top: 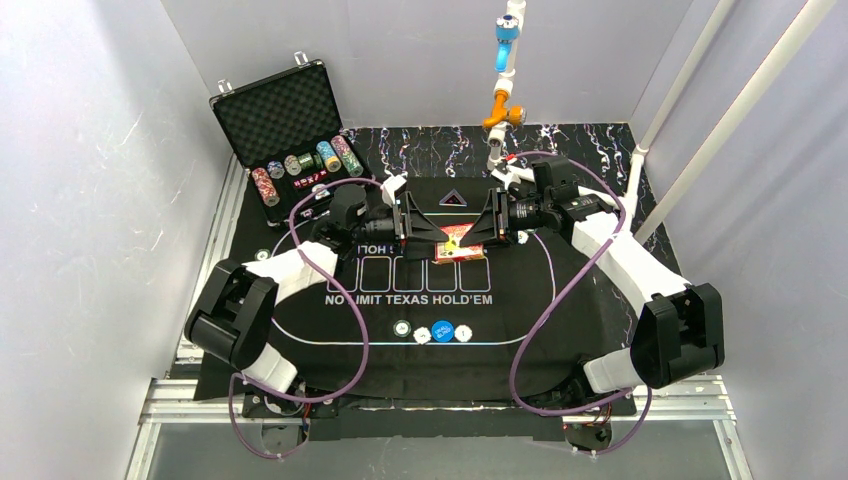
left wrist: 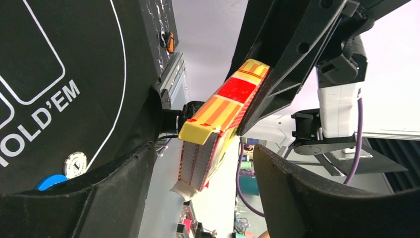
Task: Distribute texas hold em gaming equipment
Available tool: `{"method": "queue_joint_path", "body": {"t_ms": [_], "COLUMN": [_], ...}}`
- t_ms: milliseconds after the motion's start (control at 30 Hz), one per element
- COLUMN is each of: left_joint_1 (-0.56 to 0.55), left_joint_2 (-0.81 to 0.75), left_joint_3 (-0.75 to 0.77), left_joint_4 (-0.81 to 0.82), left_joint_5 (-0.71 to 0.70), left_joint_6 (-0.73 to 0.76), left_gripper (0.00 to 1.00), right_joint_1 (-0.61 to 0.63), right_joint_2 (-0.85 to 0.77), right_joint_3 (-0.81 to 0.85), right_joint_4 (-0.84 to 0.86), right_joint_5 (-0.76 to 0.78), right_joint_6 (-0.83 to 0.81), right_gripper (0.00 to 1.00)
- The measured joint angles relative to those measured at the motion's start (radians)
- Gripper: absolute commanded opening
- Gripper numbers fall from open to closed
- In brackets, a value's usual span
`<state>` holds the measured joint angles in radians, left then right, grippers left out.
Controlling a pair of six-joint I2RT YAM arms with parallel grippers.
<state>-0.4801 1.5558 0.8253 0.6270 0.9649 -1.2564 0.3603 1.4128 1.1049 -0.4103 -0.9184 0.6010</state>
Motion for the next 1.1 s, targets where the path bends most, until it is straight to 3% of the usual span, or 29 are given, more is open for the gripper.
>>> {"method": "queue_joint_path", "body": {"t_ms": [400, 733, 867, 1000, 1100], "left_joint_1": [-0.053, -0.054, -0.054, -0.056, -0.059], "left_joint_2": [0.0, 0.027, 0.027, 0.027, 0.027], "left_joint_3": [-0.021, -0.022, -0.023, -0.025, -0.028], "left_joint_4": [0.101, 0.122, 0.135, 0.137, 0.135], "left_joint_5": [-0.021, -0.025, -0.025, -0.024, -0.028], "left_joint_6": [-0.003, -0.024, -0.031, -0.038, -0.042], "left_gripper": [0.5, 0.33, 0.33, 0.41, 0.43], "right_joint_1": [0.0, -0.001, -0.005, -0.005, -0.005], "right_joint_2": [0.001, 0.001, 0.001, 0.001, 0.001], "right_joint_3": [0.0, 0.005, 0.005, 0.005, 0.005], "right_joint_4": [-0.006, -0.007, -0.012, -0.013, -0.01], "right_joint_5": [0.002, 0.003, 0.003, 0.003, -0.004], "right_joint_6": [0.029, 0.051, 0.057, 0.063, 0.079], "right_gripper": [0.02, 0.34, 0.4, 0.47, 0.42]}}
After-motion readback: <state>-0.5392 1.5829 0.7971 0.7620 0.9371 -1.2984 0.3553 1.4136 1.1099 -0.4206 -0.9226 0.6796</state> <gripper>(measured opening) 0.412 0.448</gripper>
